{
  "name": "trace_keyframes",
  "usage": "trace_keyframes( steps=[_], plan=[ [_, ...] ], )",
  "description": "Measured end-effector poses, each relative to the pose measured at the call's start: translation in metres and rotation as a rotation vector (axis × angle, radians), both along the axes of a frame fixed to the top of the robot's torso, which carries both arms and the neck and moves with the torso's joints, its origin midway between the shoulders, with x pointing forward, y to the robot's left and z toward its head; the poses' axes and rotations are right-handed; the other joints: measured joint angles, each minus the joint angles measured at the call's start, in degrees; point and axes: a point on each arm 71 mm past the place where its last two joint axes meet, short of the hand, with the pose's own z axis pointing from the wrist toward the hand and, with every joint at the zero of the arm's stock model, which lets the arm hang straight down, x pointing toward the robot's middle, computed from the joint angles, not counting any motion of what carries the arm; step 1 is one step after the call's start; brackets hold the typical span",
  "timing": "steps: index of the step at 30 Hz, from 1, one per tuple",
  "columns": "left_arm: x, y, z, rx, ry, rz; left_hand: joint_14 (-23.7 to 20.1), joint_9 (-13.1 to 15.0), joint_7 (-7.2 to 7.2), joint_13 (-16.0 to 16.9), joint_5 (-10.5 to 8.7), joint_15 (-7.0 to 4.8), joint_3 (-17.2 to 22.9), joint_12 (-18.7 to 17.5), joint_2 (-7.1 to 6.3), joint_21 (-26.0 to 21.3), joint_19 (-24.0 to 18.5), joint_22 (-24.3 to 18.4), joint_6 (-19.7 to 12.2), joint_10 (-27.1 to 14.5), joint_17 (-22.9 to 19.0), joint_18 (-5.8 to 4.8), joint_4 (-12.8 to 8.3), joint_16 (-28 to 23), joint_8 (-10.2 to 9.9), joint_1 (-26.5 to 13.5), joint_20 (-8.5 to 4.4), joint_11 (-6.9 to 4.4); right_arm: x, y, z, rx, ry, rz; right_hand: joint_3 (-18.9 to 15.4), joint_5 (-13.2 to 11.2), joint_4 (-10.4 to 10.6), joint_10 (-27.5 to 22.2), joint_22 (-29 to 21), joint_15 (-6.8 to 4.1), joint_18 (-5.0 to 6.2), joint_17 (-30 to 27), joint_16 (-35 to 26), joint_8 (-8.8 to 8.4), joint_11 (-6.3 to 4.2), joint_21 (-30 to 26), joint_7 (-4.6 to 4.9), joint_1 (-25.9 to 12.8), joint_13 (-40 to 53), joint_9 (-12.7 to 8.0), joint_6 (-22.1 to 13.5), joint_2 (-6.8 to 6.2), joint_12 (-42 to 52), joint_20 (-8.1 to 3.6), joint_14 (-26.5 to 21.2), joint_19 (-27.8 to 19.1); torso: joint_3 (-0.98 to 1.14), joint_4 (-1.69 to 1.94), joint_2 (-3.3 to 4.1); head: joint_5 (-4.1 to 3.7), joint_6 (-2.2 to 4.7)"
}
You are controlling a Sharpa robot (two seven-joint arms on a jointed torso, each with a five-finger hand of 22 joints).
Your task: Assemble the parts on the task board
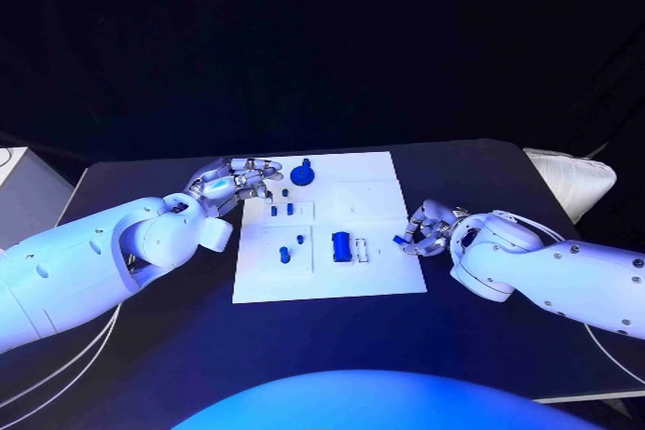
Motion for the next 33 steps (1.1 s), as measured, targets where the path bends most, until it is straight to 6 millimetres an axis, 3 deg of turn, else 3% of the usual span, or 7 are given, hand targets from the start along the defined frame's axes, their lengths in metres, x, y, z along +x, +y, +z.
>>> trace_keyframes(
  steps=[4, 24, 33],
  plan=[
    [0.000, 0.000, 0.000, 0.000, 0.000, 0.000, 0.0, 0.0, 0.00, 0.0, 0.00, 0.00, 0.0, 0.0, 0.00, 0.0, 0.0, 0.0, 0.0, 0.0, 0.0, 0.00, 0.0, 0.0, 0.0, 0.0, 0.00, 0.00, -0.003, 0.003, -0.001, 0.038, 0.015, -0.021, 1.4, 1.6, -0.1, 0.0, 0.0, 0.00, 0.00, 0.0, 0.0, 0.46, -0.39, 0.0, -0.03, -0.5, 0.0, 0.5, 0.0, -0.53, 0.0, -0.30, 0.0, -0.1, -0.04, 0.01, -0.01, 0.00, -0.03],
    [-0.001, 0.001, 0.000, 0.001, 0.003, 0.000, 0.0, 0.0, 0.00, 0.0, 0.00, 0.00, 0.0, 0.0, 0.00, 0.0, 0.0, 0.0, 0.0, 0.0, 0.0, 0.00, 0.0, 0.0, 0.0, 0.0, 0.00, 0.00, -0.006, 0.022, 0.018, 0.291, 0.097, -0.184, 2.3, 1.6, 0.2, 0.0, 0.0, 0.00, 0.00, 0.0, 0.0, 0.86, -0.39, 0.2, -0.05, -2.1, 0.0, 1.3, 0.0, -0.89, 0.0, -0.29, 0.0, -0.1, -0.11, 0.00, 0.01, -0.19, 0.23],
    [-0.001, 0.000, 0.000, -0.001, 0.004, 0.000, 0.0, 0.0, 0.00, 0.0, 0.00, 0.00, 0.0, 0.0, 0.00, 0.0, 0.0, 0.0, 0.0, 0.0, 0.0, 0.00, 0.0, 0.0, 0.0, 0.0, 0.00, 0.00, -0.008, 0.039, 0.010, 0.352, 0.170, -0.224, 3.0, -1.5, 0.2, 0.0, 0.0, 0.00, 0.00, 0.0, 0.0, 1.13, -0.39, 0.2, -0.05, -4.4, 0.0, 1.8, 0.0, -0.93, 0.0, -0.29, 0.0, -0.1, -0.11, -0.12, -0.02, -0.27, 0.24]
  ],
)
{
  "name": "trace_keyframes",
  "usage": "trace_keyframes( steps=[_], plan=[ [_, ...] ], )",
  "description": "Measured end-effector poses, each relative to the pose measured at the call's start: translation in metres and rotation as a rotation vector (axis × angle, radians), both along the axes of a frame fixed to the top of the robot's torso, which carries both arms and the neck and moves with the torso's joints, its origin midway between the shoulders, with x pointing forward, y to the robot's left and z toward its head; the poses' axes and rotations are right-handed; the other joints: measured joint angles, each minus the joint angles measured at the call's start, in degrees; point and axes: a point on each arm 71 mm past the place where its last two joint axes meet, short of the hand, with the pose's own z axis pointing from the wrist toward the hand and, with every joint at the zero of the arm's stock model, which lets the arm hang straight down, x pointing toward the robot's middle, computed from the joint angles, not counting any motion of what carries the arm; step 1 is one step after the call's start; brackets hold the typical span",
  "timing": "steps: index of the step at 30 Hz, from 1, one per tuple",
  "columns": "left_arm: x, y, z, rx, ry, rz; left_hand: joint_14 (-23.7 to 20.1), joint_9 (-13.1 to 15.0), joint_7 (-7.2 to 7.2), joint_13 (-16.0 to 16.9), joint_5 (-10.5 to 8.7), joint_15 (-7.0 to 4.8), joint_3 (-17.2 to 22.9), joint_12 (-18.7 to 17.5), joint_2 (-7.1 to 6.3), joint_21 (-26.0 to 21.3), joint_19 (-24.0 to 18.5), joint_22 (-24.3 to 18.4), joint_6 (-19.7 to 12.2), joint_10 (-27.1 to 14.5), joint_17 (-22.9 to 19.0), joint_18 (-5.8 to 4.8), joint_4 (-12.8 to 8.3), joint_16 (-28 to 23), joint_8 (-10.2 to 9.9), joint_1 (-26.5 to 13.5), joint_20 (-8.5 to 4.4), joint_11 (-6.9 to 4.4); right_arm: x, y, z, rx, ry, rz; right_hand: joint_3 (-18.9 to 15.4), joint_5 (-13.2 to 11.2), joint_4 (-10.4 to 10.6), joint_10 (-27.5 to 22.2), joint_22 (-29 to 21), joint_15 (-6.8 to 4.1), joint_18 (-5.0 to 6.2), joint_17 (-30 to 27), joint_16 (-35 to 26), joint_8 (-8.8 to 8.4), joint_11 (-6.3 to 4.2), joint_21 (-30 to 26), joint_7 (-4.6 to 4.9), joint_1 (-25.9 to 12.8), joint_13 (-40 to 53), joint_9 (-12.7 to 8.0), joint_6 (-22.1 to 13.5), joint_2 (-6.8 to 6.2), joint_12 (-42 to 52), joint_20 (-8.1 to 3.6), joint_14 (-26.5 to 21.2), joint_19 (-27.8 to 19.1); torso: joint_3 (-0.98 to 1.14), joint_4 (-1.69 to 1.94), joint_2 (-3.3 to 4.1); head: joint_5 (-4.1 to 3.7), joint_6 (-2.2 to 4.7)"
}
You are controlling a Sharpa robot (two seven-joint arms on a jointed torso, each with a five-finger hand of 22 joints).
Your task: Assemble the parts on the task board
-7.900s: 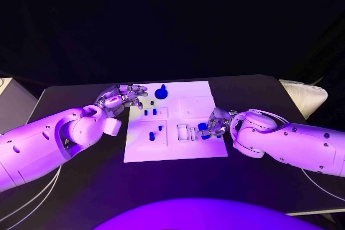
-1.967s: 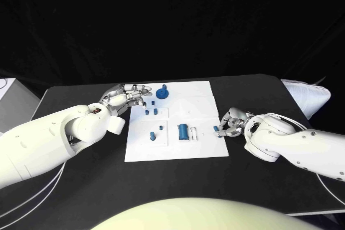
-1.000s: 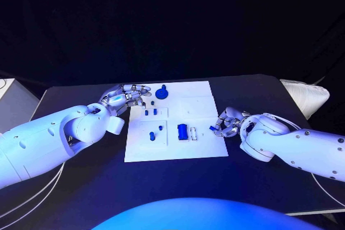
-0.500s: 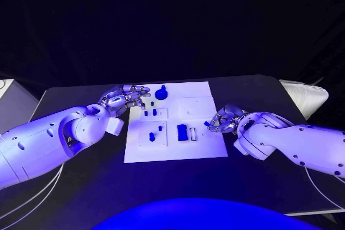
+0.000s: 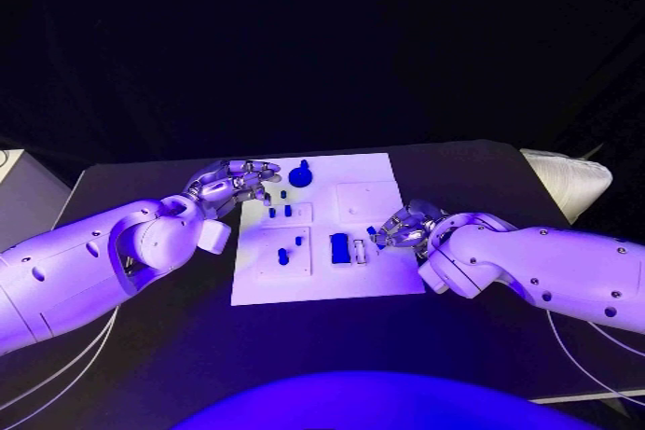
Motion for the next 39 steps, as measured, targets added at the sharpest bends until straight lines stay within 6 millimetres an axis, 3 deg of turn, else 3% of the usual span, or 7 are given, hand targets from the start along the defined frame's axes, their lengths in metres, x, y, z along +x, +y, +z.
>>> trace_keyframes(
  steps=[8, 13, 28, 39],
  plan=[
    [0.000, 0.000, 0.000, 0.000, 0.002, -0.001, 0.0, 0.0, 0.00, 0.0, 0.00, 0.00, 0.2, 0.2, 0.00, 0.0, 0.0, -0.1, 0.0, 0.0, 0.0, -0.01, 0.2, 0.0, 0.0, 0.0, 0.00, 0.00, -0.001, 0.007, -0.006, 0.009, 0.030, 0.001, 0.4, -5.1, 0.1, 0.0, 0.0, 0.00, 0.00, 0.0, 0.0, 0.66, 0.00, -0.2, -0.20, -2.1, 0.0, 0.3, -0.2, 0.38, 0.0, 0.00, 0.0, 0.0, -0.04, 0.09, 0.00, 0.18, -0.13],
    [0.000, 0.000, 0.000, 0.000, 0.003, 0.000, 0.0, 0.0, 0.00, 0.0, 0.00, 0.00, 0.2, 0.2, 0.00, 0.0, 0.0, -0.1, 0.0, 0.0, 0.0, 0.00, 0.2, 0.0, 0.0, 0.0, 0.00, 0.00, 0.000, 0.010, -0.008, 0.006, 0.035, 0.011, 0.4, -6.6, 0.1, 0.0, 0.0, 0.00, 0.00, 0.0, 0.0, 0.66, 0.00, -0.4, -0.21, -2.8, 0.0, 0.3, -0.2, 0.50, 0.0, 0.00, 0.0, 0.0, -0.01, 0.09, 0.06, 0.25, -0.21],
    [-0.001, 0.001, 0.000, 0.002, 0.006, -0.001, 0.0, 0.0, 0.00, 0.0, 0.00, 0.00, 0.2, 0.2, 0.00, 0.0, 0.0, -0.1, 0.0, 0.0, 0.0, 0.00, 0.2, 0.0, 0.0, 0.0, 0.00, 0.00, 0.000, 0.015, -0.014, -0.029, 0.040, 0.052, 0.4, -7.6, 0.1, 0.0, 0.0, 0.00, 0.00, 0.0, 0.0, 0.67, 0.00, -0.7, -0.21, -3.1, 0.0, 0.2, -0.2, 0.65, 0.0, 0.01, 0.0, 0.0, 0.00, 0.09, 0.15, 0.45, -0.76],
    [-0.001, 0.001, 0.000, 0.002, 0.007, -0.001, 0.0, 0.0, 0.00, 0.0, 0.00, 0.00, 0.2, 0.2, 0.00, 0.0, 0.0, -0.1, 0.0, 0.0, 0.0, 0.00, 0.2, 0.0, 0.0, 0.0, 0.00, 0.00, -0.001, 0.017, -0.018, -0.051, 0.038, 0.080, 0.4, -7.6, 0.1, 0.0, 0.0, 0.01, 0.00, 0.0, 0.0, 0.66, 0.00, -0.7, -0.21, -3.3, 0.0, 0.2, -0.2, 0.43, 0.0, 0.01, 0.0, 0.0, 0.03, 0.05, 0.14, 0.65, -0.80]
  ],
)
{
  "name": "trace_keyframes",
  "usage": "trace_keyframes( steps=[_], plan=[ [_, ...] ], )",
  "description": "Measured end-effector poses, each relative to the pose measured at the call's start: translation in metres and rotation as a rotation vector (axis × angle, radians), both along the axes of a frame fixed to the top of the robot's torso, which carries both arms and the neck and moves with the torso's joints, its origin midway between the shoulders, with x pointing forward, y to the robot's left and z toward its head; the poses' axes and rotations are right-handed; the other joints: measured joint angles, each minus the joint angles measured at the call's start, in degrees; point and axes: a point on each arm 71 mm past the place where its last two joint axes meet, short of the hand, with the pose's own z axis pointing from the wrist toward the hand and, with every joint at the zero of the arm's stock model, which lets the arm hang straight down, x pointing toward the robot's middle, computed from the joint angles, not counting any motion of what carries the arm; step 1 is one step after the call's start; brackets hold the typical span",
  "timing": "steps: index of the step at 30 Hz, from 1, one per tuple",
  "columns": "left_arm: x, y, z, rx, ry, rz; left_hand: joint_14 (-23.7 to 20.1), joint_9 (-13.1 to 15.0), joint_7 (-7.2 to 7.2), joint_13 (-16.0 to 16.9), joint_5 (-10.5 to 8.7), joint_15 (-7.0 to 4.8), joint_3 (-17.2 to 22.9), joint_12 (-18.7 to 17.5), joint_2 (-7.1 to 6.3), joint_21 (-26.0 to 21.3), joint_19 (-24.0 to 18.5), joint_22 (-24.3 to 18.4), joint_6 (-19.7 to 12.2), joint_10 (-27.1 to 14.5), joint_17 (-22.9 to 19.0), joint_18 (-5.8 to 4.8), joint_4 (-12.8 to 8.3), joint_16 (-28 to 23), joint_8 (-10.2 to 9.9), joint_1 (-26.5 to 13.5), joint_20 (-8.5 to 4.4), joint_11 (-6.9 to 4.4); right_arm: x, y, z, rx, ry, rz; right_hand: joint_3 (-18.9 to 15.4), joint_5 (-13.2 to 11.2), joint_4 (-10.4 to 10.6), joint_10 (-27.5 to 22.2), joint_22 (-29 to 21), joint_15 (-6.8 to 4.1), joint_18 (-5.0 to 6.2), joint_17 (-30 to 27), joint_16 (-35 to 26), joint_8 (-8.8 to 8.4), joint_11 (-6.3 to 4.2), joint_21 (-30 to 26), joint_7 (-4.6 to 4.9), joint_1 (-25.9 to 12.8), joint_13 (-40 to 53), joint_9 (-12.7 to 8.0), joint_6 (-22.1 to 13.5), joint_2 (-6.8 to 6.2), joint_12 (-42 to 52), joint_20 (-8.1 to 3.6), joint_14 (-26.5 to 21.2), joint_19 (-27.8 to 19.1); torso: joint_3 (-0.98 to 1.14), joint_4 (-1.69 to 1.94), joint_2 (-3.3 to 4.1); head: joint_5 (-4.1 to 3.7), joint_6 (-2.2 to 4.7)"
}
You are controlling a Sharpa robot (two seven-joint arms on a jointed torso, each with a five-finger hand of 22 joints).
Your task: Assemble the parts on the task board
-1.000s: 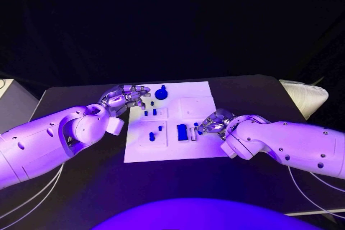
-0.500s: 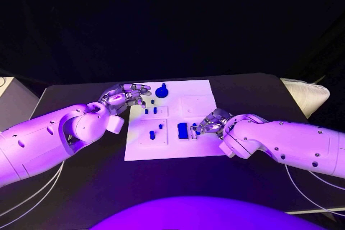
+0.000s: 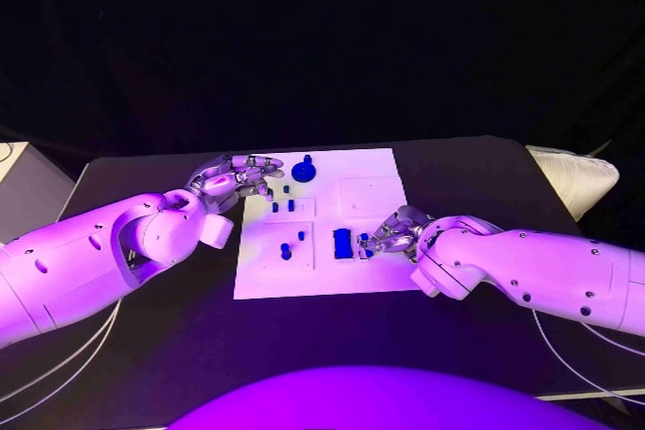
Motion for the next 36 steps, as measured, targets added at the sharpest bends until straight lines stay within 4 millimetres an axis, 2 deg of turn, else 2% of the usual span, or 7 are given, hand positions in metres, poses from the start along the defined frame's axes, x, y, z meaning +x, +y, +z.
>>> trace_keyframes(
  steps=[19, 22, 25, 29, 31, 33, 36],
  plan=[
    [0.0001, 0.0002, -0.0003, 0.001, 0.002, 0.000, 0.0, 0.0, 0.00, 0.0, 0.00, 0.00, 0.0, 0.0, 0.00, 0.0, 0.0, 0.0, 0.0, 0.0, 0.0, 0.00, 0.0, 0.0, 0.0, 0.0, 0.00, 0.00, -0.0007, 0.0019, -0.0011, -0.015, -0.015, 0.024, 0.0, -0.3, 0.0, 0.0, 0.0, 0.00, 0.00, 0.0, 0.0, -0.01, 0.00, -0.2, 0.00, 0.0, 0.0, 0.0, 0.0, 0.00, 0.0, 0.00, 0.0, 0.0, -0.04, -0.03, -0.01, 0.19, -0.01],
    [0.0002, 0.0000, -0.0003, 0.001, 0.002, 0.000, 0.0, 0.0, 0.00, 0.0, 0.00, 0.00, 0.0, 0.0, 0.00, 0.0, 0.0, 0.0, 0.0, 0.0, 0.0, 0.00, 0.0, 0.0, 0.0, 0.0, 0.00, 0.00, -0.0009, 0.0019, -0.0014, -0.017, -0.016, 0.026, 0.0, -0.8, 0.0, 0.0, 0.0, 0.00, 0.00, 0.0, 0.0, -0.01, 0.00, -0.5, 0.13, -1.1, 0.0, -0.1, -0.1, -0.02, 0.0, 0.00, 0.0, 0.0, -0.04, -0.03, -0.02, 0.19, -0.01],
    [0.0002, 0.0001, -0.0003, 0.001, 0.002, 0.000, 0.0, 0.0, 0.00, -0.1, 0.00, 0.00, -0.2, 0.0, 0.00, -0.3, 0.2, -0.1, 0.0, 0.0, 0.0, 0.00, 0.2, 0.0, 0.0, 0.0, 0.21, 0.00, -0.0012, 0.0012, -0.0026, -0.021, -0.015, 0.026, -1.8, -3.8, 0.4, 0.0, 0.0, 0.00, 0.00, 0.0, 0.0, -0.01, 0.00, -0.5, 0.29, -3.4, 0.0, -0.2, -0.3, 0.03, 0.0, 0.00, 0.0, 0.0, -0.07, -0.04, -0.04, 0.17, -0.01],
    [0.0002, 0.0000, -0.0004, 0.001, 0.002, 0.000, 0.0, 0.0, 0.00, -0.1, 0.00, 0.00, -0.2, 0.0, 0.00, -0.3, 0.2, -0.1, 0.0, 0.0, 0.0, 0.00, 0.2, 0.0, 0.0, 0.0, 0.21, 0.00, -0.0012, 0.0005, -0.0034, -0.025, -0.014, 0.027, -5.9, -6.8, 0.5, 0.0, 0.0, 0.00, 0.00, 0.0, 0.0, -0.03, 0.00, -0.7, 0.29, -5.3, 0.0, -0.5, -0.3, 1.41, 0.0, 0.00, 0.0, 0.0, -0.08, -0.03, -0.07, 0.16, -0.01],
    [0.0002, 0.0000, -0.0004, 0.001, 0.002, 0.000, 0.0, 0.0, 0.00, -0.1, 0.00, 0.00, -0.2, 0.0, 0.00, -0.3, 0.2, -0.1, 0.0, 0.0, 0.0, 0.00, 0.2, 0.0, 0.0, 0.0, 0.21, 0.00, -0.0013, 0.0007, -0.0034, -0.026, -0.014, 0.029, -8.0, -6.5, 0.5, 0.0, 0.0, 0.00, 0.00, 0.0, 0.0, -0.26, 0.00, -0.7, 0.29, -6.1, 0.0, -0.6, -0.3, 2.04, 0.0, 0.00, 0.0, 0.0, -0.07, -0.02, -0.07, 0.16, -0.01],
    [0.0003, 0.0000, -0.0005, 0.001, 0.003, 0.000, 0.0, 0.0, 0.00, -0.1, 0.00, 0.00, -0.2, 0.0, 0.00, -0.3, 0.2, -0.1, 0.0, 0.0, 0.0, 0.00, 0.2, 0.0, 0.0, 0.0, 0.21, 0.00, -0.0014, 0.0009, -0.0034, -0.027, -0.013, 0.031, -9.5, -4.8, 0.5, 0.0, 0.0, 0.00, 0.00, 0.0, 0.0, -0.26, 0.00, -0.7, 0.29, -7.1, 0.0, -0.6, -0.3, 1.96, 0.0, 0.00, 0.0, 0.0, -0.07, -0.01, -0.07, 0.19, -0.01],
    [0.0003, 0.0000, -0.0005, 0.001, 0.003, 0.000, 0.0, 0.0, 0.00, -0.1, 0.00, 0.00, -0.2, 0.0, 0.00, -0.3, 0.2, -0.1, 0.0, 0.0, 0.0, 0.00, 0.2, 0.0, 0.0, 0.0, 0.21, 0.00, -0.0024, 0.0018, -0.0038, -0.026, -0.010, 0.036, -12.1, -3.9, 0.5, 0.0, 0.0, 0.00, 0.00, 0.0, 0.0, -0.26, 0.00, -0.9, 0.29, -8.0, 0.0, -0.6, -0.3, 2.30, 0.0, 0.00, 0.0, 0.0, -0.08, -0.01, -0.05, 0.25, -0.01]
  ],
)
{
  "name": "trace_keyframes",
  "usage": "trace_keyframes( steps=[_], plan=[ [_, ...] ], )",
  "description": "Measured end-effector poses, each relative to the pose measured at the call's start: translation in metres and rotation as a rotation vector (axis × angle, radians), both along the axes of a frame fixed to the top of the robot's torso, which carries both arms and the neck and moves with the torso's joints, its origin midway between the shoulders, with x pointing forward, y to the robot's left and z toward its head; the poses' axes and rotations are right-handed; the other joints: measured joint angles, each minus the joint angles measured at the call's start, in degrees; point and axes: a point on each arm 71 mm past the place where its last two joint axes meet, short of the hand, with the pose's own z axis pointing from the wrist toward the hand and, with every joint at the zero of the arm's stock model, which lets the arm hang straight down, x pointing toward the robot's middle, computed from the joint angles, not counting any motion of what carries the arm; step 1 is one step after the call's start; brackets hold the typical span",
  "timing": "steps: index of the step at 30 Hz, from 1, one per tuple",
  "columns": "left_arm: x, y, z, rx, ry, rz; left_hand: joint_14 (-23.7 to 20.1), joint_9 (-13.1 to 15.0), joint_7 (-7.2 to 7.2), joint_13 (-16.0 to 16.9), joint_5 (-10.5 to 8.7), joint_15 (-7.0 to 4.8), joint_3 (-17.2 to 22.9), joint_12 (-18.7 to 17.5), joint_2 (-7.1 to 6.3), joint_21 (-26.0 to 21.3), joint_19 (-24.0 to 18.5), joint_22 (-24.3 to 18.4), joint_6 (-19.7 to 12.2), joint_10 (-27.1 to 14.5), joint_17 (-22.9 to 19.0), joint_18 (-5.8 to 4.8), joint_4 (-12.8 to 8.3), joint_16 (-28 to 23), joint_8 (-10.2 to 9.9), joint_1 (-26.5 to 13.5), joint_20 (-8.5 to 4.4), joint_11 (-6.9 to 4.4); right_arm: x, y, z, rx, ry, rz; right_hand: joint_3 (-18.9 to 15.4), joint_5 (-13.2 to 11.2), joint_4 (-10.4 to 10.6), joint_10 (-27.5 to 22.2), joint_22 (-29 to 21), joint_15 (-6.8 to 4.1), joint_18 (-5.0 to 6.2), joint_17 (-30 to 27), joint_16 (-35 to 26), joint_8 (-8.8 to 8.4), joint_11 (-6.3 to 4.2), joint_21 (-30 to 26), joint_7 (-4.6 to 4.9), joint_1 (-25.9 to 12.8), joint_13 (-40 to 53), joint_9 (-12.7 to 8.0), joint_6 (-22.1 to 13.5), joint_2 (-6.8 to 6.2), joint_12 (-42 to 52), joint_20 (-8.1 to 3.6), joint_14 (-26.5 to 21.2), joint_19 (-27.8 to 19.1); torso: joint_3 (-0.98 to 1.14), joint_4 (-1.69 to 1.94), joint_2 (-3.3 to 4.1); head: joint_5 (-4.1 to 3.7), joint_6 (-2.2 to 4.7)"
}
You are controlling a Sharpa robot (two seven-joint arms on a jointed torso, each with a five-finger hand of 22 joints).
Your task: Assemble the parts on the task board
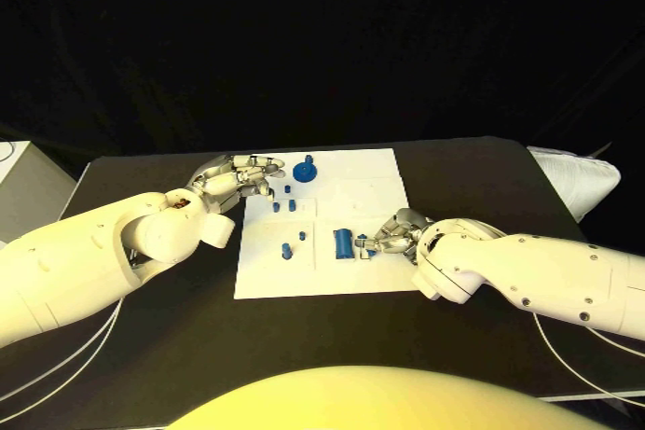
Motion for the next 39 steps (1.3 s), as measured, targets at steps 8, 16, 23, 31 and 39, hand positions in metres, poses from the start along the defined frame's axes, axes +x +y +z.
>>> trace_keyframes(
  steps=[8, 16, 23, 31, 39],
  plan=[
    [0.000, 0.000, 0.000, 0.000, 0.000, 0.001, 0.0, 0.0, 0.00, 0.0, 0.00, 0.00, 0.0, 0.0, 0.00, 0.0, 0.0, 0.0, 0.0, 0.0, 0.0, 0.00, 0.0, 0.0, 0.0, 0.0, 0.00, 0.00, -0.002, 0.000, 0.000, 0.001, 0.007, 0.011, -1.6, 0.1, 0.0, 0.0, 0.0, 0.00, 0.01, 0.0, 0.0, 0.00, 0.00, 0.0, 0.00, -0.3, 0.0, 0.0, 0.0, 0.26, 0.0, 0.00, 0.0, 0.0, 0.03, -0.02, 0.02, 0.02, 0.01],
    [0.000, 0.000, -0.001, 0.001, 0.001, 0.002, 0.0, 0.0, 0.00, 0.0, 0.00, 0.00, 0.2, 0.0, 0.23, 0.0, 0.0, 0.0, 0.0, 0.0, 0.0, 0.00, 0.2, 0.0, 0.0, -0.2, 0.00, 0.00, -0.005, -0.001, 0.000, 0.002, 0.013, 0.018, -2.3, 1.1, 0.1, 0.0, 0.0, 0.00, 0.01, 0.0, 0.0, 0.00, 0.00, 0.0, 0.00, -0.9, 0.0, 0.0, 0.0, 1.43, 0.0, 0.00, 0.0, 0.0, 0.04, -0.03, 0.02, 0.05, 0.01],
    [0.001, 0.001, -0.001, 0.001, 0.002, 0.002, 0.0, 0.0, 0.00, 0.0, 0.00, 0.00, 0.2, 0.0, 0.23, 0.0, 0.0, -0.1, 0.0, 0.0, 0.0, -0.01, 0.2, 0.0, 0.0, -0.2, 0.00, 0.00, -0.007, -0.004, 0.001, 0.001, 0.012, 0.021, -2.6, 1.6, 0.1, 0.0, 0.0, 0.00, 0.00, 0.0, 0.0, 0.00, 0.00, 0.0, 0.00, -1.1, 0.0, 0.0, 0.0, 1.86, 0.0, 0.00, 0.0, 0.0, 0.04, -0.09, 0.01, 0.14, 0.01],
    [0.001, 0.001, -0.001, 0.002, 0.002, 0.003, 0.0, 0.0, 0.00, 0.0, 0.21, 0.00, 0.3, 0.0, 0.23, 0.0, 0.0, -0.1, 0.0, 0.0, 0.0, 0.00, 0.3, 0.0, 0.0, -0.2, 0.00, 0.00, -0.010, -0.006, 0.002, -0.001, 0.009, 0.024, -2.6, 2.2, 0.1, 0.0, 0.0, 0.00, 0.01, 0.0, 0.0, 0.00, 0.00, 0.0, 0.00, -1.4, 0.0, 0.0, 0.0, 2.15, 0.0, 0.00, 0.0, 0.0, 0.04, -0.08, 0.00, 0.08, 0.01],
    [0.001, 0.002, -0.001, 0.003, 0.003, 0.004, 0.0, 0.0, 0.00, 0.0, 0.21, 0.00, 0.3, 0.0, 0.23, 0.0, 0.0, -0.1, 0.0, 0.0, 0.0, 0.00, 0.3, 0.0, 0.0, -0.2, -0.01, 0.00, -0.013, -0.009, 0.004, -0.001, 0.006, 0.029, -2.6, 2.7, 0.1, 0.0, 0.0, 0.00, 0.00, 0.0, 0.0, 0.00, 0.00, 0.0, 0.00, -1.6, 0.0, 0.0, 0.0, 2.38, 0.0, 0.00, 0.0, 0.0, 0.04, -0.07, -0.02, 0.10, 0.01]
  ],
)
